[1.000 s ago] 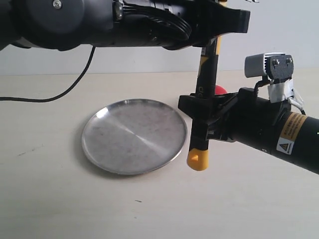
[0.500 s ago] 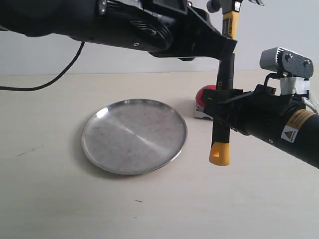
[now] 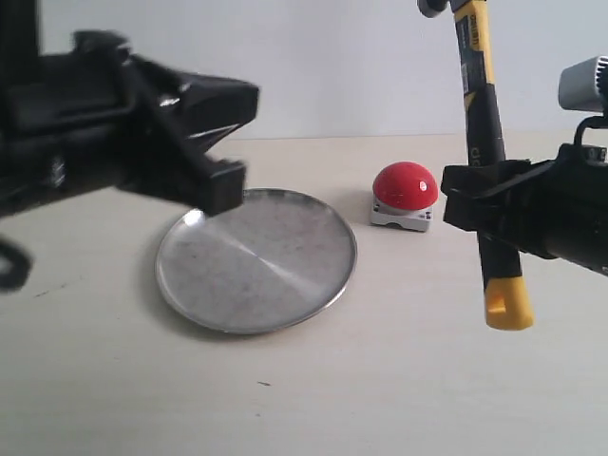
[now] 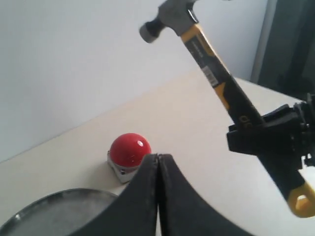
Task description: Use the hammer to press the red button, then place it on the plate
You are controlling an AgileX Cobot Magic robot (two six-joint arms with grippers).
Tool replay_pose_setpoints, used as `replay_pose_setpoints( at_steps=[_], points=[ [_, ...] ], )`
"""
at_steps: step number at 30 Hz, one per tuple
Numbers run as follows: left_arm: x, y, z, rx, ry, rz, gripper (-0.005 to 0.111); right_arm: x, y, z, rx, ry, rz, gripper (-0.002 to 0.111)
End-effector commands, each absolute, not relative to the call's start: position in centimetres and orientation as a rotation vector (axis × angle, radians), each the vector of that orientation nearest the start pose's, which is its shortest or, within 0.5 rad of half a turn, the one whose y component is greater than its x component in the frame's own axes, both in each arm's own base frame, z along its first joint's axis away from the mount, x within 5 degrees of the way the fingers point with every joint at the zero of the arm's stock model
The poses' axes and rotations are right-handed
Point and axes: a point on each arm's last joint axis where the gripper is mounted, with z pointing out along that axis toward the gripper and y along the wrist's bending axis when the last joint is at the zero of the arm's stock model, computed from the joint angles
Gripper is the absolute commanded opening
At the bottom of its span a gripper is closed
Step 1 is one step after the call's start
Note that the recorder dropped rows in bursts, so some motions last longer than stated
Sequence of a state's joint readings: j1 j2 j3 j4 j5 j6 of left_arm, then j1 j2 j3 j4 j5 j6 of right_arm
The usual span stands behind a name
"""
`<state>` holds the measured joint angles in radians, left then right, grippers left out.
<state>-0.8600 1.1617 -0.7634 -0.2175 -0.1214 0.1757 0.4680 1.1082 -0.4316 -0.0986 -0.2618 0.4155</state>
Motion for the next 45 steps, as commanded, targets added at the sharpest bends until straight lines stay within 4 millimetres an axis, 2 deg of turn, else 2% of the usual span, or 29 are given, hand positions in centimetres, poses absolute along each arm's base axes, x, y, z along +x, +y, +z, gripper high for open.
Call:
replay_pose_setpoints(
  at_steps=[1,7,10,13,18,23,26,29,34,41,45],
  points=[
    [14.1,-14.8,29.4,0.541,1.517,-0.628,0.0,18.1,9.4,25.7,-0.212,1.886,0.521,0.0],
    [10.7,-9.3,25.2,0.382,1.405,-0.607,0.0,18.0,9.3,25.8,-0.216,1.883,0.516,0.0],
    [9.9,-7.3,24.3,0.318,1.401,-0.542,0.0,17.9,9.2,25.8,-0.214,1.893,0.514,0.0],
    [9.4,-6.0,24.4,0.282,1.419,-0.497,0.0,17.9,9.2,25.6,-0.215,1.908,0.508,0.0],
    [8.5,-5.0,25.4,0.317,1.436,-0.455,0.0,17.9,9.1,25.4,-0.205,1.932,0.506,0.0],
    [7.6,-2.9,25.6,0.223,1.435,-0.417,0.0,17.8,9.1,25.2,-0.206,1.964,0.495,0.0],
    [6.9,-2.2,25.6,0.225,1.42,-0.429,0.0,17.8,9.1,25.2,-0.206,1.961,0.496,0.0],
    [6.3,-1.8,24.8,0.236,1.395,-0.463,0.0,17.8,9.1,25.2,-0.206,1.961,0.495,0.0],
    [5.9,-1.1,22.3,0.178,1.396,-0.49,0.0,17.6,8.9,24.5,-0.213,2.035,0.464,0.0],
    [5.9,-1.1,22.0,0.198,1.418,-0.481,0.0,17.4,8.8,24.1,-0.214,2.086,0.443,0.0],
    [6.2,-0.7,21.3,0.052,1.513,-0.541,0.0,17.4,8.7,24.1,-0.214,2.088,0.443,0.0]
  ],
)
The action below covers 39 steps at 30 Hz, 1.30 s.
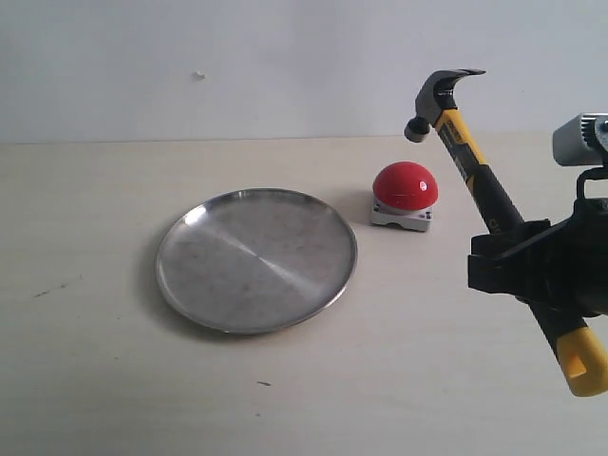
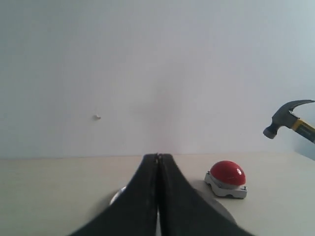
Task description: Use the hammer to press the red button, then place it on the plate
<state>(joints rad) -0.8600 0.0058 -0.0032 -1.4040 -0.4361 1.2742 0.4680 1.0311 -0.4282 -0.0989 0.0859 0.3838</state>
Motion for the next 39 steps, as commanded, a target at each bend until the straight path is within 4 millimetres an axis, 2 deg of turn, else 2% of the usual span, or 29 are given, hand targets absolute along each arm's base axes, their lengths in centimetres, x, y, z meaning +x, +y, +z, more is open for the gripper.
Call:
replay_pose_setpoints(
  at_steps=[1,4,16,17,19,22,25,28,32,36,39],
  points=[
    [6.3,-0.5,21.0,-0.009,1.552,-0.567,0.0,17.4,8.7,24.1,-0.212,2.09,0.443,0.0],
    [6.3,-0.4,20.4,-0.102,1.614,-0.616,0.0,17.4,8.7,24.1,-0.215,2.09,0.442,0.0],
    [6.3,-0.4,20.4,-0.097,1.614,-0.621,0.0,17.2,8.6,23.7,-0.243,2.131,0.407,0.0],
    [6.3,-0.5,20.5,-0.091,1.609,-0.619,0.0,17.2,8.6,23.6,-0.244,2.143,0.402,0.0],
    [6.1,-0.7,21.2,0.028,1.523,-0.54,0.0,17.4,8.6,24.0,-0.241,2.159,0.395,0.0],
    [5.4,-1.7,21.4,0.137,1.493,-0.531,0.0,19.4,9.4,25.9,-0.287,2.237,0.317,0.0],
    [5.0,-2.5,21.3,0.199,1.494,-0.547,0.0,21.3,10.1,26.7,-0.296,2.242,0.292,0.0],
    [4.7,-3.3,21.1,0.323,1.495,-0.49,0.0,23.5,10.6,27.2,-0.238,2.251,0.293,0.0],
    [4.4,-3.8,20.8,0.409,1.51,-0.464,0.0,26.2,10.5,26.0,-0.19,2.307,0.256,0.0],
    [4.7,-3.4,20.9,0.359,1.509,-0.419,0.0,28.5,10.2,23.7,-0.171,2.349,0.217,0.0],
    [5.0,-2.7,21.0,0.291,1.499,-0.344,0.0,29.1,10.3,22.2,-0.175,2.382,0.209,0.0]
  ],
)
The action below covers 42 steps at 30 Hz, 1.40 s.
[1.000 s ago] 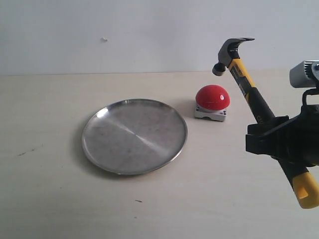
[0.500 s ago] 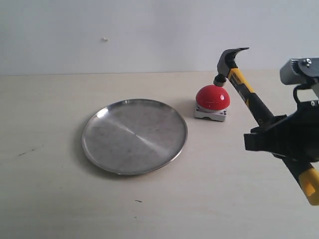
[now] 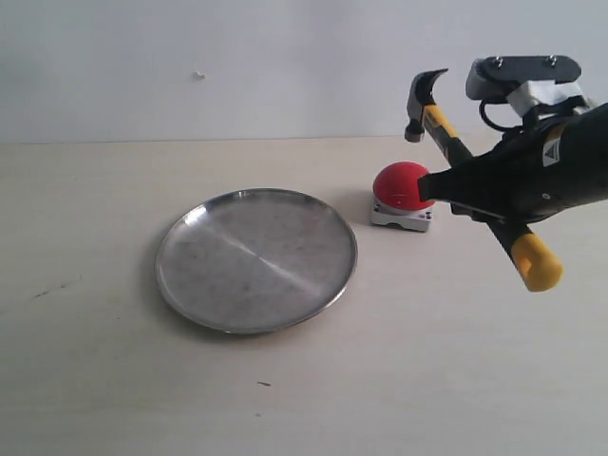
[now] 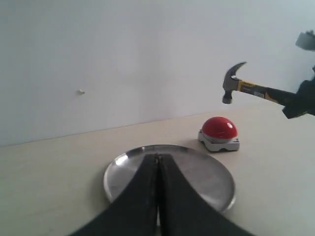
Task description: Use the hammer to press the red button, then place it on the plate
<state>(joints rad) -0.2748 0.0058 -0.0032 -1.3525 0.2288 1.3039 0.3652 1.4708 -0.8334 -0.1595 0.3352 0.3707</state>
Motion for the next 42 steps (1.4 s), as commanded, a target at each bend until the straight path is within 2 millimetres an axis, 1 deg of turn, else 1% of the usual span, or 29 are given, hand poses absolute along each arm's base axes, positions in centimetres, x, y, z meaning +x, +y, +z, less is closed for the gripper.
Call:
replay_pose_setpoints(
  at_steps=[1,3,5,12,16,20,21,23,26,28,31,34,36,38,41,42],
  points=[
    [5.1,-2.4,21.1,0.264,1.495,-0.32,0.0,29.3,10.4,21.9,-0.18,2.387,0.208,0.0],
    [5.3,-2.0,21.2,0.219,1.487,-0.282,0.0,29.5,10.5,21.6,-0.205,2.375,0.202,0.0],
    [5.4,-1.7,21.3,0.195,1.483,-0.262,0.0,29.7,10.6,21.7,-0.221,2.344,0.209,0.0],
    [5.4,-1.7,21.3,0.195,1.483,-0.262,0.0,29.8,10.7,21.9,-0.238,2.333,0.204,0.0],
    [5.4,-1.7,21.3,0.195,1.483,-0.262,0.0,29.7,10.6,21.6,-0.263,2.353,0.177,0.0],
    [5.4,-1.7,21.3,0.195,1.483,-0.262,0.0,29.8,10.6,22.3,-0.268,2.303,0.192,0.0],
    [5.4,-1.7,21.3,0.195,1.483,-0.262,0.0,29.6,10.6,22.8,-0.266,2.288,0.195,0.0],
    [5.4,-1.7,21.3,0.195,1.483,-0.262,0.0,29.3,10.4,24.5,-0.258,2.243,0.203,0.0],
    [5.4,-1.7,21.3,0.195,1.483,-0.262,0.0,28.1,9.8,28.9,-0.234,2.145,0.21,0.0],
    [5.4,-1.7,21.3,0.195,1.483,-0.262,0.0,26.8,9.2,32.2,-0.212,2.082,0.211,0.0],
    [5.4,-1.7,21.3,0.195,1.483,-0.262,0.0,24.7,8.3,36.3,-0.187,1.992,0.216,0.0],
    [5.4,-1.7,21.3,0.195,1.483,-0.262,0.0,23.0,7.6,38.7,-0.178,1.916,0.225,0.0],
    [5.4,-1.7,21.3,0.195,1.483,-0.262,0.0,22.5,7.4,39.2,-0.177,1.896,0.227,0.0],
    [5.4,-1.7,21.3,0.195,1.483,-0.262,0.0,22.6,7.5,39.0,-0.178,1.903,0.225,0.0],
    [5.4,-1.7,21.3,0.195,1.483,-0.262,0.0,24.2,8.1,37.5,-0.188,1.96,0.214,0.0],
    [5.4,-1.7,21.3,0.195,1.483,-0.262,0.0,25.1,8.4,36.4,-0.194,2.001,0.204,0.0]
  ],
)
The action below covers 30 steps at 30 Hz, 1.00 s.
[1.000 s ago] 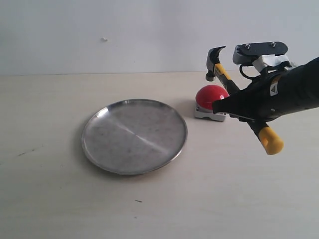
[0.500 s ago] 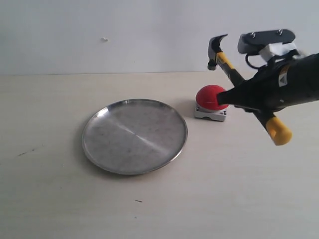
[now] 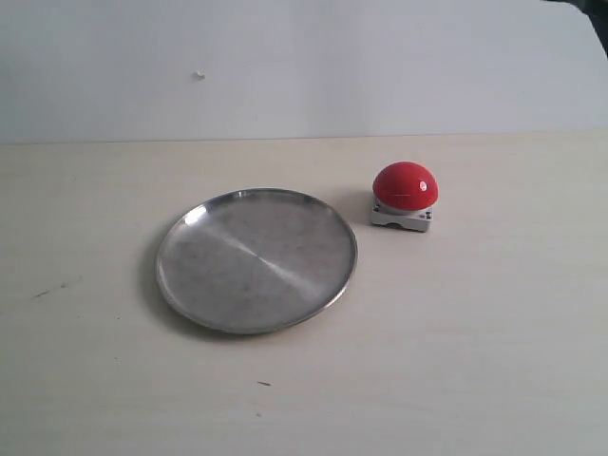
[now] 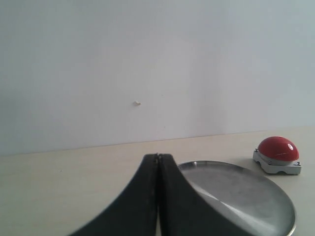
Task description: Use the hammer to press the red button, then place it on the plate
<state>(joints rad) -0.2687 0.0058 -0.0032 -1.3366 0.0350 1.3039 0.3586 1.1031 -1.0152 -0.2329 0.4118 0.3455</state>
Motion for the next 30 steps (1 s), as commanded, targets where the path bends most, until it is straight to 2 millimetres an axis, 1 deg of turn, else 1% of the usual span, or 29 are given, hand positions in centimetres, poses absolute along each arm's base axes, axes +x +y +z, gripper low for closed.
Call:
replay_pose_setpoints(
  at_steps=[1,5,8,10,11,12,13,14,15,18,19,22,24,26,30],
  points=[
    [5.4,-1.7,21.3,0.195,1.483,-0.262,0.0,25.8,8.7,35.5,-0.203,2.031,0.197,0.0],
    [5.4,-1.7,21.3,0.195,1.483,-0.262,0.0,29.2,10.0,29.4,-0.253,2.206,0.156,0.0],
    [5.4,-1.7,21.3,0.195,1.483,-0.262,0.0,31.3,11.0,23.2,-0.282,2.325,0.158,0.0],
    [5.4,-1.7,21.3,0.195,1.483,-0.262,0.0,32.2,11.4,19.4,-0.268,2.425,0.153,0.0],
    [5.4,-1.7,21.3,0.195,1.483,-0.262,0.0,32.7,11.6,17.9,-0.261,2.475,0.143,0.0],
    [5.4,-1.7,21.3,0.195,1.483,-0.262,0.0,32.9,11.7,17.1,-0.26,2.51,0.132,0.0],
    [5.4,-1.7,21.3,0.195,1.483,-0.262,0.0,33.1,11.9,16.9,-0.264,2.528,0.123,0.0],
    [5.4,-1.7,21.3,0.195,1.483,-0.262,0.0,33.3,12.0,17.0,-0.266,2.521,0.127,0.0],
    [5.4,-1.7,21.3,0.195,1.483,-0.262,0.0,33.3,12.3,17.7,-0.268,2.49,0.142,0.0],
    [5.4,-1.7,21.3,0.195,1.483,-0.262,0.0,33.1,12.8,21.0,-0.275,2.365,0.192,0.0],
    [5.4,-1.7,21.3,0.195,1.483,-0.262,0.0,33.0,12.9,22.6,-0.275,2.312,0.209,0.0],
    [5.4,-1.7,21.3,0.195,1.483,-0.262,0.0,32.4,12.9,26.0,-0.268,2.213,0.237,0.0],
    [5.3,-1.7,21.3,0.198,1.483,-0.264,0.0,31.8,12.9,27.6,-0.274,2.164,0.249,0.0],
    [5.3,-1.7,21.3,0.198,1.483,-0.264,0.0,31.1,13.2,28.7,-0.283,2.132,0.27,0.0],
    [5.3,-1.7,21.3,0.198,1.483,-0.264,0.0,30.2,14.6,29.2,-0.333,2.108,0.306,0.0]
  ],
)
